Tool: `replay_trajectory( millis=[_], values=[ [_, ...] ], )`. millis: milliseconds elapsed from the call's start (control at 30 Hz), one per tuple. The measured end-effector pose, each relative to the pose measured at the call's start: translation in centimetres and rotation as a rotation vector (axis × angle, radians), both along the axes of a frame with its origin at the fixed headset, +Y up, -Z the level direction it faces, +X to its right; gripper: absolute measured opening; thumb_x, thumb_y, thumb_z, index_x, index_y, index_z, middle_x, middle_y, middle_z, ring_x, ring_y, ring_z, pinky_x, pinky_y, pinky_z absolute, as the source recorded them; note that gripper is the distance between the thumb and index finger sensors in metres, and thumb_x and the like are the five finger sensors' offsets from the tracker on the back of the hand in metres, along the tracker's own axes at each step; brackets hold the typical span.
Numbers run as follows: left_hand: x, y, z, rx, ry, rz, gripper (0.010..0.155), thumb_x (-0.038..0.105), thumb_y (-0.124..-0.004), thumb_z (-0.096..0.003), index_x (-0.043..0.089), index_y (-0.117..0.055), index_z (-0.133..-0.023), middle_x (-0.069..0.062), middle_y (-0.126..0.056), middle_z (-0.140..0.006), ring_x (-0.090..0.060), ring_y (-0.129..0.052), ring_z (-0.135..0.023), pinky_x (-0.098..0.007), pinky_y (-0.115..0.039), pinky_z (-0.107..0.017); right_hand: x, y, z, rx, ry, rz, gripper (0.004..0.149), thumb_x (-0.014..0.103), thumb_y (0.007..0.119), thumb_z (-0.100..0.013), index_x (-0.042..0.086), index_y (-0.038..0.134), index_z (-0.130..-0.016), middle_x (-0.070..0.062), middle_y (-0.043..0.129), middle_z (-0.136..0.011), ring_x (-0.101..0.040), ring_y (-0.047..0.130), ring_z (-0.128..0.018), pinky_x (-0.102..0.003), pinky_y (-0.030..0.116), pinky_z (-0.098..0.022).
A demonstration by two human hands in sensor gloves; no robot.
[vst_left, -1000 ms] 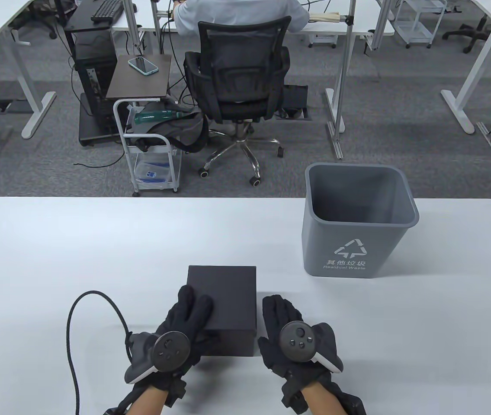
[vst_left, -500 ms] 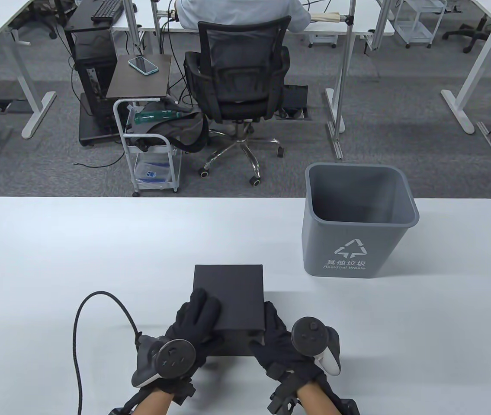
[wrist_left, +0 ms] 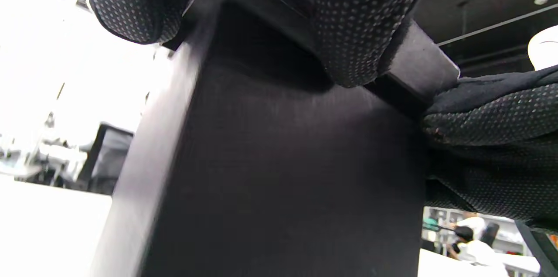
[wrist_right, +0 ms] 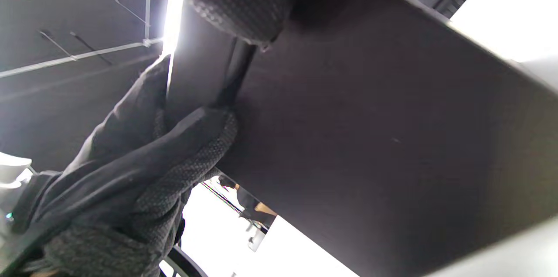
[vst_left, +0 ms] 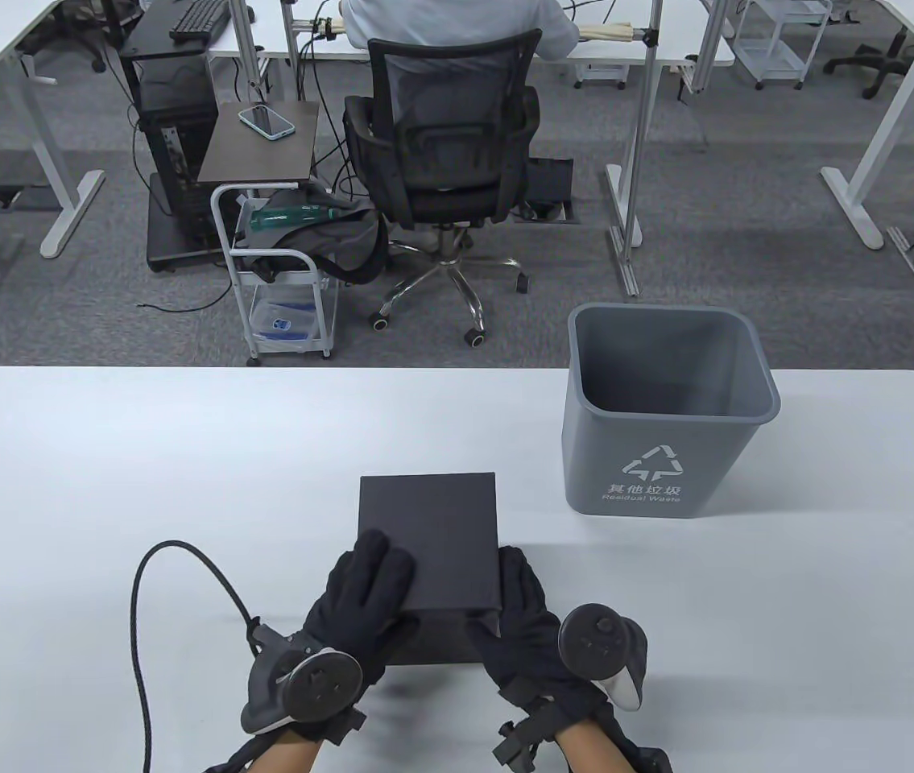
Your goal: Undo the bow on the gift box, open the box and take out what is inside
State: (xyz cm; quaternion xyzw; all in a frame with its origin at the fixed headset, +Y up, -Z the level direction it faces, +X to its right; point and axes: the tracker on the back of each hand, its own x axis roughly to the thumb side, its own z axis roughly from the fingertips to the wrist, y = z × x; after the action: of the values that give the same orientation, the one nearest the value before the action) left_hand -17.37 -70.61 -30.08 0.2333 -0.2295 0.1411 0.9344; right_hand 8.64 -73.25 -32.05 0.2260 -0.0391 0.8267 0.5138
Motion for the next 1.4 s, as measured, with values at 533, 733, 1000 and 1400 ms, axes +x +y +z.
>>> replay_trajectory(
  millis=[533, 733, 1000, 1400],
  values=[
    [-11.3, 1.2, 0.3, -0.083, 0.353, 0.540, 0.075, 0.050, -0.069, -0.0641, 0.002, -0.042, -0.116, -0.032, -0.079, -0.101, -0.044, -0.107, -0.052, -0.040, -0.095, -0.037, -0.9, -1.0, -0.9, 0.027, -0.084, 0.116, 0.070, 0.047, 0.064, -0.063, 0.013, 0.038, -0.119, -0.020, 0.016, -0.117, -0.050, 0.016, -0.105, -0.060, 0.014, -0.072],
    [-13.4, -3.3, -2.8, -0.323, 0.469, 0.651, 0.069, 0.046, -0.062, -0.0658, 0.001, -0.044, -0.115, -0.024, -0.087, -0.089, -0.040, -0.107, -0.048, -0.038, -0.094, -0.035, -0.5, -1.1, -0.8, -0.003, -0.073, 0.089, 0.073, 0.045, 0.065, -0.063, 0.008, 0.036, -0.118, -0.020, 0.017, -0.117, -0.050, 0.017, -0.105, -0.060, 0.014, -0.072],
    [-14.4, -7.0, -4.5, -0.608, 0.601, 0.589, 0.063, 0.043, -0.061, -0.0662, 0.004, -0.052, -0.115, -0.022, -0.092, -0.086, -0.037, -0.108, -0.047, -0.037, -0.094, -0.034, -0.3, -1.1, -0.8, -0.010, -0.070, 0.083, 0.072, 0.044, 0.065, -0.064, 0.007, 0.037, -0.118, -0.020, 0.018, -0.117, -0.049, 0.018, -0.105, -0.060, 0.014, -0.072],
    [-12.4, -8.9, -6.1, -0.737, 0.651, 0.243, 0.052, 0.036, -0.071, -0.0638, 0.004, -0.073, -0.105, -0.017, -0.095, -0.085, -0.029, -0.108, -0.036, -0.032, -0.093, -0.026, 0.8, -0.8, -0.2, -0.051, -0.107, 0.057, 0.069, 0.040, 0.064, -0.065, 0.005, 0.038, -0.118, -0.022, 0.020, -0.118, -0.051, 0.020, -0.105, -0.061, 0.016, -0.072]
  ],
)
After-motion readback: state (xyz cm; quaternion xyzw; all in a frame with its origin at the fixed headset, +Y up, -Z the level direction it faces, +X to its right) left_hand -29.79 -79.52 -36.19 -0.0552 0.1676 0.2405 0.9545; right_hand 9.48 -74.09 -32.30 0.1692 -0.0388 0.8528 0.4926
